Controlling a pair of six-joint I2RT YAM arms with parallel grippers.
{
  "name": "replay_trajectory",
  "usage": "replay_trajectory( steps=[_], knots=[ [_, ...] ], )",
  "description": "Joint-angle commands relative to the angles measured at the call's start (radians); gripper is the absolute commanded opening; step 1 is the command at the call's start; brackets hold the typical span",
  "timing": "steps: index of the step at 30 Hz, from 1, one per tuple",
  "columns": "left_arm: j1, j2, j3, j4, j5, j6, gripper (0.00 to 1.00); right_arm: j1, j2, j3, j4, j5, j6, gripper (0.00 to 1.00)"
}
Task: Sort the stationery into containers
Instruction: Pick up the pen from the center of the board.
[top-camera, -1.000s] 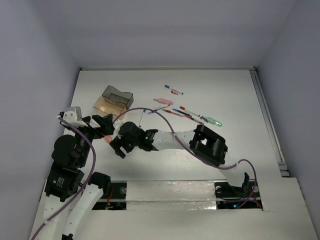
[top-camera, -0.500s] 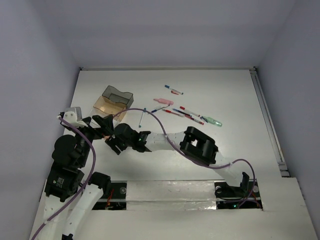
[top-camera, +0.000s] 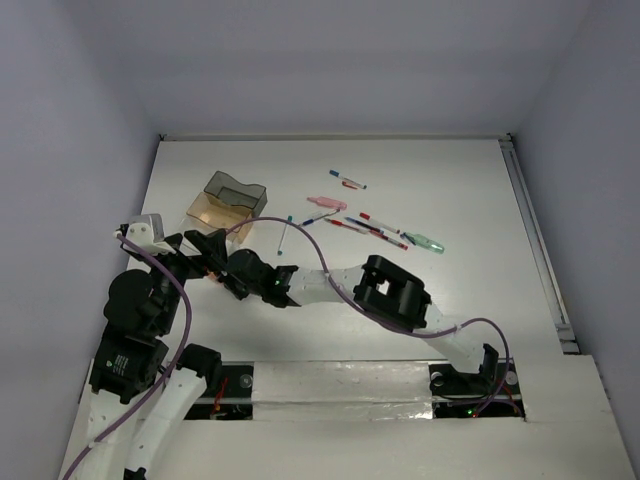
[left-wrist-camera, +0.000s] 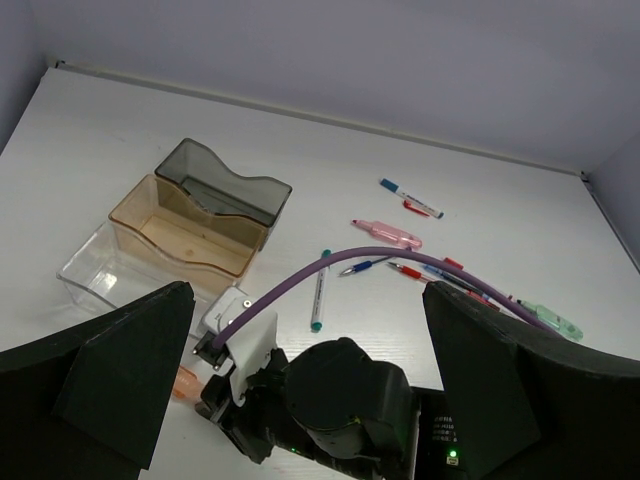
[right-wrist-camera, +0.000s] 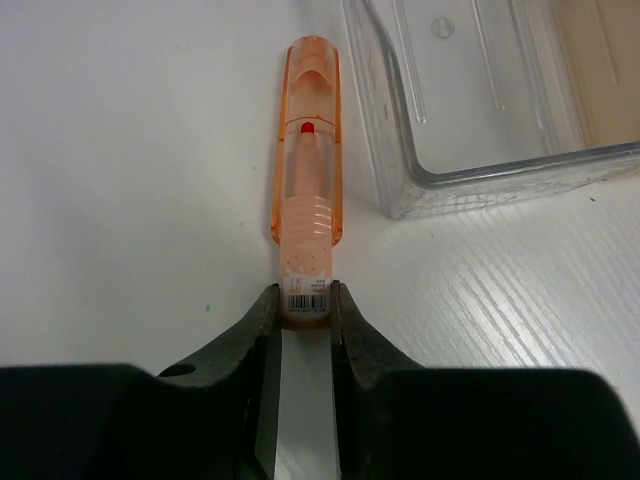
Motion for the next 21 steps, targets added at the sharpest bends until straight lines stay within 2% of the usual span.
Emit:
replay_trajectory(
  steps=[1,3,8,12,17,21],
  knots=[
    [-0.004,0.001,0.001,0.055,0.009,-0.006,0.99,0.018,-0.017,-0.056,0.038,0.0,0.018,0.17],
    [-0.004,0.003,-0.003,0.061,0.015,-0.007,0.99,0.018,-0.074,-0.125,0.075,0.0,0.035,0.09],
    [-0.004,0.012,-0.014,0.078,0.035,-0.015,0.99,0.028,-0.256,-0.312,0.161,-0.015,0.084,0.0],
    [-0.004,0.03,-0.025,0.106,0.081,-0.026,0.99,0.028,-0.434,-0.514,0.247,-0.026,0.124,0.0],
    [-0.004,0.061,-0.048,0.147,0.149,-0.049,0.99,0.028,-0.641,-0.671,0.279,0.008,0.156,0.0],
    [-0.004,0.105,-0.081,0.215,0.262,-0.087,0.99,0.016,-0.758,-0.788,0.308,0.051,0.199,0.0]
  ],
)
